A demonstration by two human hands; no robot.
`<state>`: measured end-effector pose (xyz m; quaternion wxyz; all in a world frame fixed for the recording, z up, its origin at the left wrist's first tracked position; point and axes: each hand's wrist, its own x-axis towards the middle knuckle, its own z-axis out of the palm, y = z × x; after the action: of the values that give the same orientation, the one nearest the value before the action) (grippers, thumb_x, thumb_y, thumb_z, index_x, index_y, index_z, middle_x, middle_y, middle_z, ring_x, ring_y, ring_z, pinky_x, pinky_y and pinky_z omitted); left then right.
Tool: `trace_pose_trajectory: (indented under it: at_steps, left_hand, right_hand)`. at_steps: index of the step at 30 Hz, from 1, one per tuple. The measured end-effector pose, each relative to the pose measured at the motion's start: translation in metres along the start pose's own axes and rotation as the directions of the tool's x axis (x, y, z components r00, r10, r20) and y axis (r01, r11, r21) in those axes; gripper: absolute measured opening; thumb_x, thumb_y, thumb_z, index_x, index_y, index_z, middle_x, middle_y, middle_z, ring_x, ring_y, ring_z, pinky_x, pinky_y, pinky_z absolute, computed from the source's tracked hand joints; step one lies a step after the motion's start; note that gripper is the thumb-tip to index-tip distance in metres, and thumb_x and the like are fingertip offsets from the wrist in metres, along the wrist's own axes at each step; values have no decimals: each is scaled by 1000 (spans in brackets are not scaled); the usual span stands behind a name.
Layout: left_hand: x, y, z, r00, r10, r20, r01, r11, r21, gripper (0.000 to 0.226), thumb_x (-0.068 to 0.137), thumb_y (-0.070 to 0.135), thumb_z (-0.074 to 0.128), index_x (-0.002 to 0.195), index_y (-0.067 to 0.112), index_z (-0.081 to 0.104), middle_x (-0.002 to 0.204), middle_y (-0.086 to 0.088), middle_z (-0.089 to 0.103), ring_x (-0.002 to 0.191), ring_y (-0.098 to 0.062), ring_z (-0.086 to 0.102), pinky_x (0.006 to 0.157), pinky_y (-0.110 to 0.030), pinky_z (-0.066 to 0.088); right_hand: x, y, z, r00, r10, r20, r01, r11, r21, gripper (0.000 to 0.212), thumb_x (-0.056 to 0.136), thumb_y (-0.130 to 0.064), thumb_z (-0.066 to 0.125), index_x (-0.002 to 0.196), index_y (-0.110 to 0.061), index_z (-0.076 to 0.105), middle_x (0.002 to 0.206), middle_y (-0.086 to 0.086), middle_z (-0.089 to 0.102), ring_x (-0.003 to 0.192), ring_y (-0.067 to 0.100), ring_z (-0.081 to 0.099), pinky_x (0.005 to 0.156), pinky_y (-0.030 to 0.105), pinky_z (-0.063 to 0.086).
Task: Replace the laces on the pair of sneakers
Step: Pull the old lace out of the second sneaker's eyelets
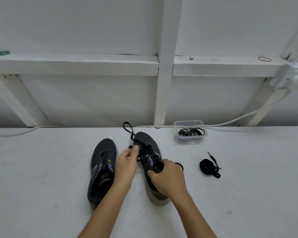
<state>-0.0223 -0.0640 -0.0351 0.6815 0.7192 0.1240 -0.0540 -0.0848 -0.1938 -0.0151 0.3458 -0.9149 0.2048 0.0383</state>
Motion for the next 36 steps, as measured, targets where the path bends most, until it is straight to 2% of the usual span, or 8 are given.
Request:
trace_pose_trajectory:
  at_steps: [2,4,10,16,19,23,29,36]
  left_hand:
    - [-4,-7,0,976,-37,215,10,992,127,16,87,43,72,92,28,73,85,12,74,82,-5,68,78,-26,53]
    - [-5,-9,0,978,47,204,-92,972,215,17,88,36,73,75,25,71,68,12,69,67,-8,63,65,-23,47]
    - [-4,4,4,938,20,-345,-89,979,-185,24,102,34,52,90,14,56,77,4,71,65,-3,69,58,-17,49]
    - [-7,-16,8,986,-23,163,-1,989,151,11,89,36,72,99,31,73,99,9,73,98,-9,67,89,-29,54]
    - [-3,-9,9,994,99,40,-104,978,179,4,94,29,67,93,27,69,88,9,73,86,-7,68,77,-24,52]
    - [-2,2,7,951,86,-298,-136,979,-152,12,103,28,53,102,17,58,86,-1,68,68,3,68,69,-27,58]
    - [-5,-10,0,986,-29,163,6,990,144,7,90,32,72,95,27,73,93,9,72,88,-10,66,83,-31,54]
    - [4,1,-2,999,-37,28,33,990,139,12,98,25,59,94,21,69,94,3,73,91,-12,69,85,-42,57]
  right_hand:
    - [0,0,0,1000,-8,-9,8,1000,-11,34,80,-49,67,103,-25,61,98,-8,66,92,19,63,70,29,45]
    - [0,0,0,1000,-6,-14,6,1000,-12,35,80,-50,67,104,-25,61,98,-8,66,91,18,62,70,28,45]
    - [-2,0,1,1000,15,-15,-15,1000,28,40,81,-48,68,116,-29,63,106,-10,66,95,17,62,75,27,48]
    - [-4,0,1,1000,-18,-9,19,998,62,42,82,-51,67,120,-34,61,113,-10,65,105,16,62,86,32,52]
    - [-4,1,1,1000,-20,-19,22,997,76,48,83,-52,68,127,-35,59,120,-10,63,110,15,60,87,29,49]
    - [-6,4,3,999,-27,-35,30,995,98,59,84,-52,68,138,-37,52,126,-10,59,116,15,57,88,26,44]
    - [-7,5,8,995,-58,-79,75,970,233,40,85,-41,73,123,-33,64,113,-13,63,103,7,59,80,15,41]
    - [-7,6,7,993,-66,-95,89,961,263,29,83,-35,75,111,-35,66,86,-31,54,79,-13,52,65,2,35]
